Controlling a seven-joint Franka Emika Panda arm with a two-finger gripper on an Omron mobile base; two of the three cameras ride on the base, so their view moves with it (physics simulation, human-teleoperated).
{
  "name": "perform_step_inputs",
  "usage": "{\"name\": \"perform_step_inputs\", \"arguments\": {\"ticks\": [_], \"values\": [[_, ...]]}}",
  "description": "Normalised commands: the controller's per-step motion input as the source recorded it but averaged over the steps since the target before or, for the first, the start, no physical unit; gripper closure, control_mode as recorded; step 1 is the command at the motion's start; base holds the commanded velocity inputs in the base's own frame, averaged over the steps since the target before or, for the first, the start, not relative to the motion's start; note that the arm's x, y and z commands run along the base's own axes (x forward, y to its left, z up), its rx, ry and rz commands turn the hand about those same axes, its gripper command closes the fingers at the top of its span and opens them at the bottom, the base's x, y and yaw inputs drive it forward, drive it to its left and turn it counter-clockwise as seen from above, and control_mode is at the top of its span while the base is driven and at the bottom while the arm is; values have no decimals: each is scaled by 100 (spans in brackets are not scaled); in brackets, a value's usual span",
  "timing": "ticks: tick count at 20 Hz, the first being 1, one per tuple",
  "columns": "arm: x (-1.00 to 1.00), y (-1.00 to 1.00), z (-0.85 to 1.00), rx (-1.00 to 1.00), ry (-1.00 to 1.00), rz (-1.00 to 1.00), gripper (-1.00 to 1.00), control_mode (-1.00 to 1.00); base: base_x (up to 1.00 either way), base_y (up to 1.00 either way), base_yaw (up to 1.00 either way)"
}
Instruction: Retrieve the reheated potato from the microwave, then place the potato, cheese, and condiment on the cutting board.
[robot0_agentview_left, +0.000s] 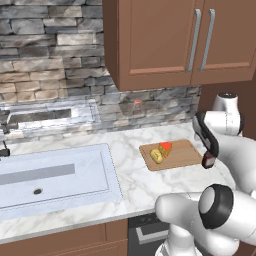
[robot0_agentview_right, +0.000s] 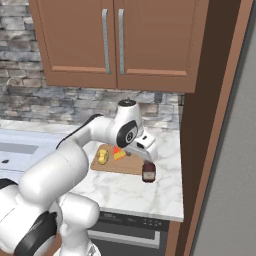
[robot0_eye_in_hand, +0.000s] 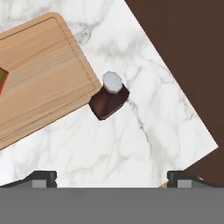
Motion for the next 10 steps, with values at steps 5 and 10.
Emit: {"name": "perform_step_inputs", "arguments": {"ticks": [5, 10], "values": [[0, -2, -10, 0, -10, -3, -100, -100, 0, 0, 0], [0, 3, -11, 0, -12, -1, -100, -100, 0, 0, 0]]}}
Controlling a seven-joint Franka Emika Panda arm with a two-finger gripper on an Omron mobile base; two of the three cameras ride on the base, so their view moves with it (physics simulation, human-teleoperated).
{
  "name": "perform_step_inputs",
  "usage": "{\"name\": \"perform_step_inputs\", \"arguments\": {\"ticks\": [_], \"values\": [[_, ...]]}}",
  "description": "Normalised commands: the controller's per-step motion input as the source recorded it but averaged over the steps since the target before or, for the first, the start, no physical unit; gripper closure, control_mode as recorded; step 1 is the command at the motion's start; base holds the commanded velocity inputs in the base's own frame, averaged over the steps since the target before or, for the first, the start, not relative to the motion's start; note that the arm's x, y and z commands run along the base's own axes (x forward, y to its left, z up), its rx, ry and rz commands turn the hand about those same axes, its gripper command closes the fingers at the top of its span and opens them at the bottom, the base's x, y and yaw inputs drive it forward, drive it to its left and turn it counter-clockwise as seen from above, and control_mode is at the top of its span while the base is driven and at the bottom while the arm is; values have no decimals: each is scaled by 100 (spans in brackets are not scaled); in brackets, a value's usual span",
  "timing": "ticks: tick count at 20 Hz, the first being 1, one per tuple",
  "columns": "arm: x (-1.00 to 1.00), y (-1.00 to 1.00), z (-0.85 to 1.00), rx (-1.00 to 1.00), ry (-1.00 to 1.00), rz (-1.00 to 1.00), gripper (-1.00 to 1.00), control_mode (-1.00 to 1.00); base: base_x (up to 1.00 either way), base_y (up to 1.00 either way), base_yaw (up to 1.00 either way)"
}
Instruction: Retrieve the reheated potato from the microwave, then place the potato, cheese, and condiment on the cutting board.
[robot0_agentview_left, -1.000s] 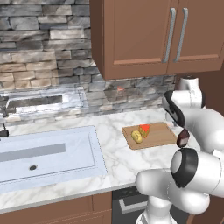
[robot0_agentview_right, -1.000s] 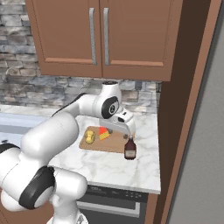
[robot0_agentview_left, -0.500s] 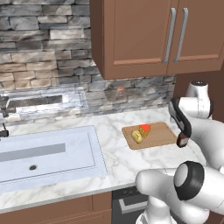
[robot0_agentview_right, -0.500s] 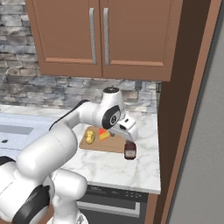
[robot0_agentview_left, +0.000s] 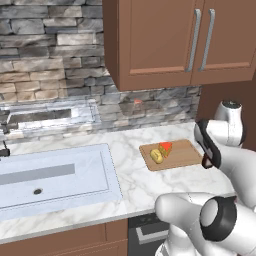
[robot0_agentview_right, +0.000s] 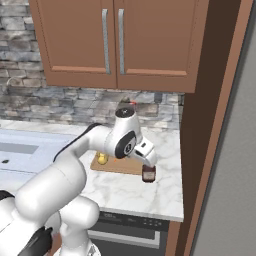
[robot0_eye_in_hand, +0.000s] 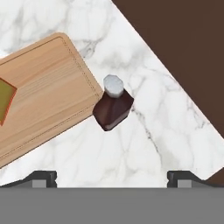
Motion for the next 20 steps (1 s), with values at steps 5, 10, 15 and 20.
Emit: {"name": "perform_step_inputs", "arguments": {"ticks": [5, 10, 15, 20], "values": [[1, -2, -4, -1, -12, 0, -100, -100, 0, 0, 0], [-1, -3, -8, -2, -12, 0, -100, -100, 0, 0, 0], [2, -1, -1, -4, -4, -3, -100, -100, 0, 0, 0], [6, -5, 0, -8, 0, -6, -100, -100, 0, 0, 0]]}}
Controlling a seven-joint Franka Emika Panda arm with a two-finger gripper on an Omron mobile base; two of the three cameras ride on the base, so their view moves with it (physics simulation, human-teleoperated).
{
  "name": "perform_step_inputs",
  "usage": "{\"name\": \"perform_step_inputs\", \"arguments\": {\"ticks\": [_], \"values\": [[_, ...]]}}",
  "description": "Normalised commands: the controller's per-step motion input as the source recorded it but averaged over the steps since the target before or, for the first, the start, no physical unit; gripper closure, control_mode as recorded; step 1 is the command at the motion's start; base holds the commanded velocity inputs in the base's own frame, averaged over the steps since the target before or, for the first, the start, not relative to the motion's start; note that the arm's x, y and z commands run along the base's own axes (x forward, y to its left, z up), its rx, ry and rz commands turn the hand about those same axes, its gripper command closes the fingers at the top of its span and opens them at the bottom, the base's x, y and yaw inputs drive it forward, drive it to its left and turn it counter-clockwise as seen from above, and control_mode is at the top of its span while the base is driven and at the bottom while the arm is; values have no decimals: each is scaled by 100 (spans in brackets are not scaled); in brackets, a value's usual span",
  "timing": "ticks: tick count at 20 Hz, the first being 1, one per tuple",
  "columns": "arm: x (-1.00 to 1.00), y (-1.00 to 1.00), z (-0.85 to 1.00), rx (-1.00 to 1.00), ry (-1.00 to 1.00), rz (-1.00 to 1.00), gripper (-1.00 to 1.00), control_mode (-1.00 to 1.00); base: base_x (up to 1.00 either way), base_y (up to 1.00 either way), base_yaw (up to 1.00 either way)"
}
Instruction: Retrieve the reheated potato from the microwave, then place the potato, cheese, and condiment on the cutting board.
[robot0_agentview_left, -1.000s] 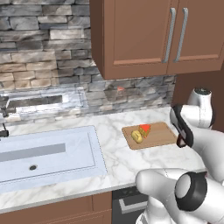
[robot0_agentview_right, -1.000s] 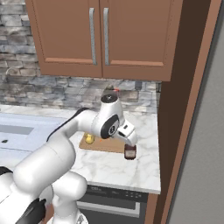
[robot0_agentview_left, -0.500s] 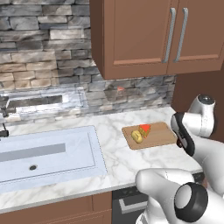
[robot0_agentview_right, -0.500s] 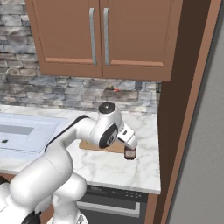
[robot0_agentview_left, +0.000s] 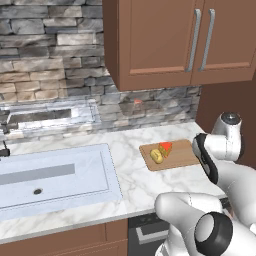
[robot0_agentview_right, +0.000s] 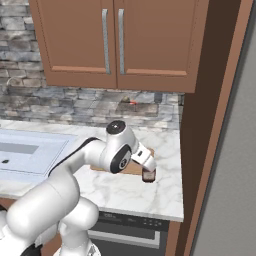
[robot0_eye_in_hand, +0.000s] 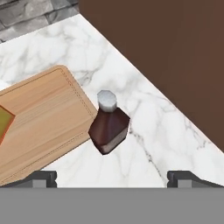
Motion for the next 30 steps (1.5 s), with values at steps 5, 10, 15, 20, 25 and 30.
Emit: {"name": "perform_step_inputs", "arguments": {"ticks": [5, 10, 15, 20, 25, 30], "values": [[4, -2, 0, -2, 0, -5, -100, -100, 0, 0, 0], [5, 0, 0, 0, 1, -1, -100, -100, 0, 0, 0], [8, -5, 0, 0, 3, 0, -100, -100, 0, 0, 0], [8, -3, -1, 0, 4, 0, -100, -100, 0, 0, 0], [14, -2, -5, 0, 4, 0, -100, -100, 0, 0, 0], [17, 0, -6, 0, 2, 0, -100, -100, 0, 0, 0]]}}
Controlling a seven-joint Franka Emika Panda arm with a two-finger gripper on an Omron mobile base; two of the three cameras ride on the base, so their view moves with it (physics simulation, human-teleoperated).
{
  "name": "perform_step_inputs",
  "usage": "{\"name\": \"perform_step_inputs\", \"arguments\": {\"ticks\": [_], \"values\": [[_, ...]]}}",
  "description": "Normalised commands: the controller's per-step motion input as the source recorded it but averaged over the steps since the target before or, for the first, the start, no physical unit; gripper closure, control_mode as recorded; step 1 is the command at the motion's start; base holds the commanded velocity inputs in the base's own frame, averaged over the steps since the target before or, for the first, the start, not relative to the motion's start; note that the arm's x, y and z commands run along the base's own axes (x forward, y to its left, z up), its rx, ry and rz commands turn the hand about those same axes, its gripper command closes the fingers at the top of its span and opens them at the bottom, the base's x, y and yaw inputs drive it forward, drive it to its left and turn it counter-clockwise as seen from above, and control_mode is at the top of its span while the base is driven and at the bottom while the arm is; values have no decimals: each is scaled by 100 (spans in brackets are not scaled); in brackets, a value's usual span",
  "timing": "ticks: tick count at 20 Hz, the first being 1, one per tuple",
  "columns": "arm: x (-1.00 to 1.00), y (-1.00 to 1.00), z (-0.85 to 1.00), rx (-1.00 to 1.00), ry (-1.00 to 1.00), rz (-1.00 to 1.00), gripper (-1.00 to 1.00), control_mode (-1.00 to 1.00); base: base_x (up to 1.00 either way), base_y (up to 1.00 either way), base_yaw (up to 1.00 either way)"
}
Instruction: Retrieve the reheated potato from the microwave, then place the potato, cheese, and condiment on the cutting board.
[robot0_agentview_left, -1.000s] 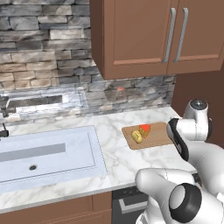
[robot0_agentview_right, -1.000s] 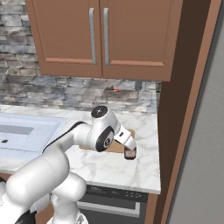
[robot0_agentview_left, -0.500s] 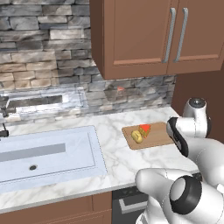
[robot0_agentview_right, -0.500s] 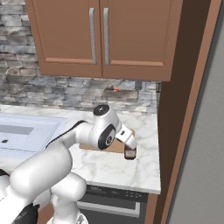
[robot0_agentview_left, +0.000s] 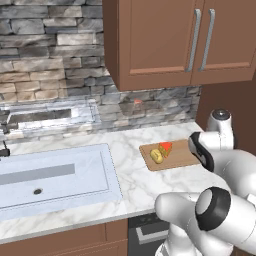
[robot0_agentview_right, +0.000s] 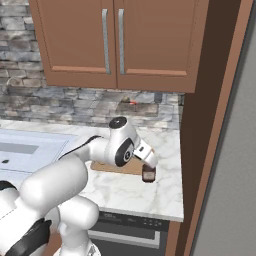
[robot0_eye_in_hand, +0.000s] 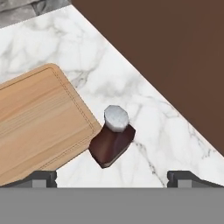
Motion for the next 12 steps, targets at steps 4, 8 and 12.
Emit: {"name": "perform_step_inputs", "arguments": {"ticks": [4, 8, 12], "values": [[15, -4, -11, 0, 0, 0, -100, -100, 0, 0, 0], [5, -12, -15, 0, 0, 0, -100, -100, 0, 0, 0], [0, -14, -17, 0, 0, 0, -100, -100, 0, 0, 0]]}}
